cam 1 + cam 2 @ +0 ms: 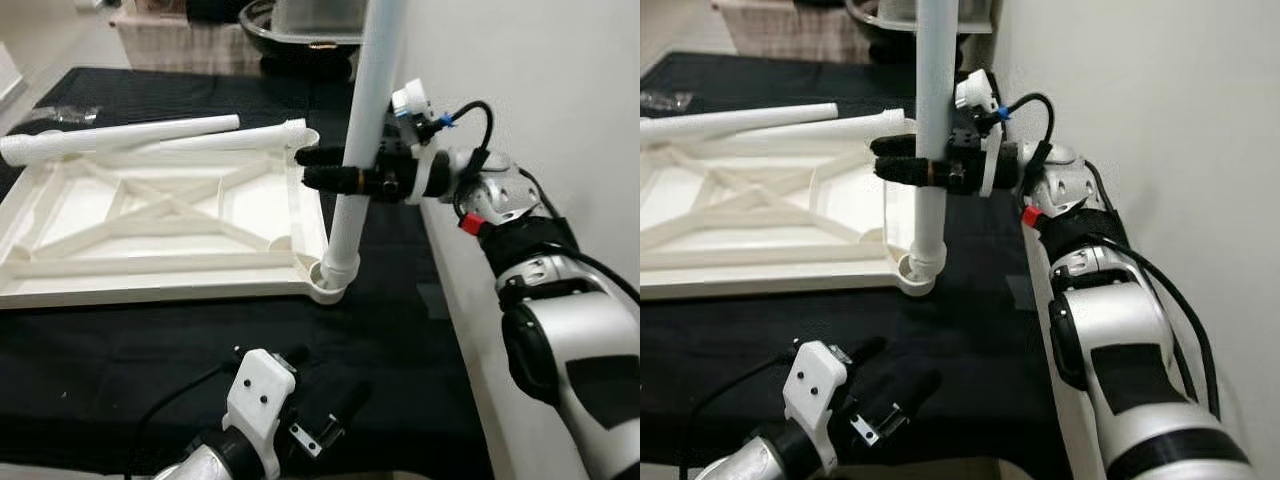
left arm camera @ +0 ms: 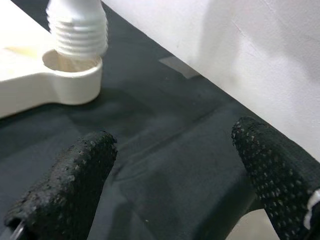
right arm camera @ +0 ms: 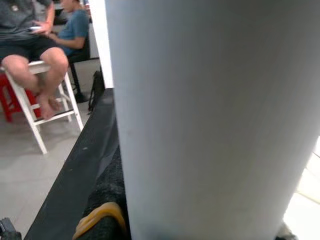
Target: Building children table
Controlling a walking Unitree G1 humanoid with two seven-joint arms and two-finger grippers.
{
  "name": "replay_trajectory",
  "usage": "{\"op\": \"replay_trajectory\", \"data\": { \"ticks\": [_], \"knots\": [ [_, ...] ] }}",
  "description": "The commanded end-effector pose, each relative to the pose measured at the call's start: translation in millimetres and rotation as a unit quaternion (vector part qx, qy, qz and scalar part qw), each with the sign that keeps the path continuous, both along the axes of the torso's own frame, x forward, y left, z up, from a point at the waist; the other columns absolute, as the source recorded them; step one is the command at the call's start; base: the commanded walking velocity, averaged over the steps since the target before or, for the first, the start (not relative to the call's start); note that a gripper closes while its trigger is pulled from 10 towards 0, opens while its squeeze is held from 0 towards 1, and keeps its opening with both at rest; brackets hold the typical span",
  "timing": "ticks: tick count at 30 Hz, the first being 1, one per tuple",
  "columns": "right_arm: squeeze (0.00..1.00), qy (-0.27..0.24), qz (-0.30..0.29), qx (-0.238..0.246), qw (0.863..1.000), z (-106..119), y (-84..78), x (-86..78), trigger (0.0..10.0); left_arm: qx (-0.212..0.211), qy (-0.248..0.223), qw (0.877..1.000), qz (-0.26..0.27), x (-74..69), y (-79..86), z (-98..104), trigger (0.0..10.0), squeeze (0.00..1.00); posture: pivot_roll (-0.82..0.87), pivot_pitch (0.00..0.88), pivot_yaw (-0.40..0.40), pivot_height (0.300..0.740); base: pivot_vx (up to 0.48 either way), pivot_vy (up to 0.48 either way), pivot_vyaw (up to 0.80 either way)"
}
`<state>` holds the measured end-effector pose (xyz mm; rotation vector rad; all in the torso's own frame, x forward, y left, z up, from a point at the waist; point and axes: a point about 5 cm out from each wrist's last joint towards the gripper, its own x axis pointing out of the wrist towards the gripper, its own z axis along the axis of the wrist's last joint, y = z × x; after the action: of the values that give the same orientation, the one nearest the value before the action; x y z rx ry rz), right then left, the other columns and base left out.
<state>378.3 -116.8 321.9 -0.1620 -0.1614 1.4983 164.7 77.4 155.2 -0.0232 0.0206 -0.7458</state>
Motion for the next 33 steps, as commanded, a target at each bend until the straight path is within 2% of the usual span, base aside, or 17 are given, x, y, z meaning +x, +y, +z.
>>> {"op": "replay_trajectory", "data": {
  "ticks": [1, 4, 7, 9, 11, 12, 14, 18, 20, 24, 25, 28, 29, 33],
  "knots": [
    [0.0, -0.002, 0.015, -0.005, 1.0, 1, -0.9, -1.3, 10.0, 0.007, 0.006, 1.0, 0.001, -3.3, 0.7, -1, 10.0, 0.0, 0.14, 0.237, -0.088, 0.74, 0.0, 0.0, 0.0],
    [0.0, -0.004, 0.034, -0.012, 0.999, -1, 1.2, -2.8, 10.0, 0.007, 0.007, 1.0, 0.001, -2.1, 0.5, 0, 10.0, 0.0, 0.14, 0.237, -0.084, 0.74, 0.0, 0.0, 0.0],
    [0.0, -0.006, 0.045, -0.023, 0.999, -3, 2.1, -3.2, 10.0, 0.009, -0.021, 0.999, 0.024, 1.1, 3.8, 7, 10.0, 0.0, 0.14, 0.236, -0.081, 0.74, 0.0, 0.0, 0.0],
    [0.0, -0.006, 0.045, -0.023, 0.999, -3, 2.1, -3.2, 10.0, 0.009, -0.021, 0.999, 0.024, 1.1, 3.8, 7, 10.0, 0.0, 0.14, 0.236, -0.081, 0.74, 0.0, 0.0, 0.0],
    [0.0, -0.006, 0.043, -0.053, 0.998, -11, 1.2, -2.1, 10.0, 0.013, -0.061, 0.995, 0.082, 6.9, 11.6, 18, 10.0, 0.0, 0.13, 0.231, -0.086, 0.74, 0.0, 0.0, 0.0],
    [0.0, -0.006, 0.043, -0.053, 0.998, -11, 1.2, -2.1, 10.0, 0.013, -0.061, 0.995, 0.082, 6.9, 11.6, 18, 10.0, 0.0, 0.13, 0.231, -0.086, 0.74, 0.0, 0.0, 0.0],
    [0.0, -0.002, 0.041, -0.081, 0.996, -21, 0.5, -1.3, 10.0, 0.037, -0.096, 0.986, 0.132, 10.8, 20.1, 21, 10.0, 0.0, 0.13, 0.229, -0.084, 0.74, 0.0, 0.0, 0.0],
    [0.0, 0.002, 0.041, -0.089, 0.995, -24, 0.4, -1.3, 10.0, 0.046, -0.103, 0.983, 0.145, 11.3, 22.3, 20, 10.0, 0.0, 0.13, 0.226, -0.088, 0.74, 0.0, 0.0, 0.0],
    [0.0, 0.006, 0.049, -0.111, 0.993, -31, 2.9, -2.0, 10.0, 0.05, -0.103, 0.98, 0.162, 10.0, 24.2, 17, 10.0, 0.0, 0.12, 0.227, -0.089, 0.74, 0.0, 0.0, 0.0],
    [0.0, 0.007, 0.053, -0.109, 0.993, -31, 4.7, -2.4, 10.0, 0.05, -0.099, 0.981, 0.162, 10.2, 23.8, 16, 10.0, 0.0, 0.12, 0.226, -0.09, 0.74, 0.0, 0.0, 0.0],
    [0.0, 0.009, 0.061, -0.087, 0.994, -27, 8.1, -3.3, 10.0, 0.049, -0.094, 0.981, 0.163, 10.9, 23.6, 15, 10.0, 0.0, 0.12, 0.225, -0.091, 0.74, 0.0, 0.0, 0.0],
    [0.0, 0.009, 0.061, -0.087, 0.994, -27, 8.1, -3.3, 10.0, 0.049, -0.094, 0.981, 0.163, 10.9, 23.6, 15, 10.0, 0.0, 0.12, 0.225, -0.091, 0.74, 0.0, 0.0, 0.0],
    [0.0, 0.006, 0.078, -0.053, 0.996, -18, 15.0, -5.5, 10.0, 0.05, -0.091, 0.98, 0.167, 11.8, 22.8, 13, 10.0, 0.0, 0.12, 0.226, -0.091, 0.74, 0.0, 0.0, 0.0],
    [0.0, -0.003, 0.092, -0.041, 0.995, -13, 20.4, -7.9, 10.0, 0.052, -0.095, 0.979, 0.17, 12.1, 22.2, 13, 10.0, 0.0, 0.12, 0.227, -0.091, 0.74, 0.0, 0.0, 0.0]
  ]
}}
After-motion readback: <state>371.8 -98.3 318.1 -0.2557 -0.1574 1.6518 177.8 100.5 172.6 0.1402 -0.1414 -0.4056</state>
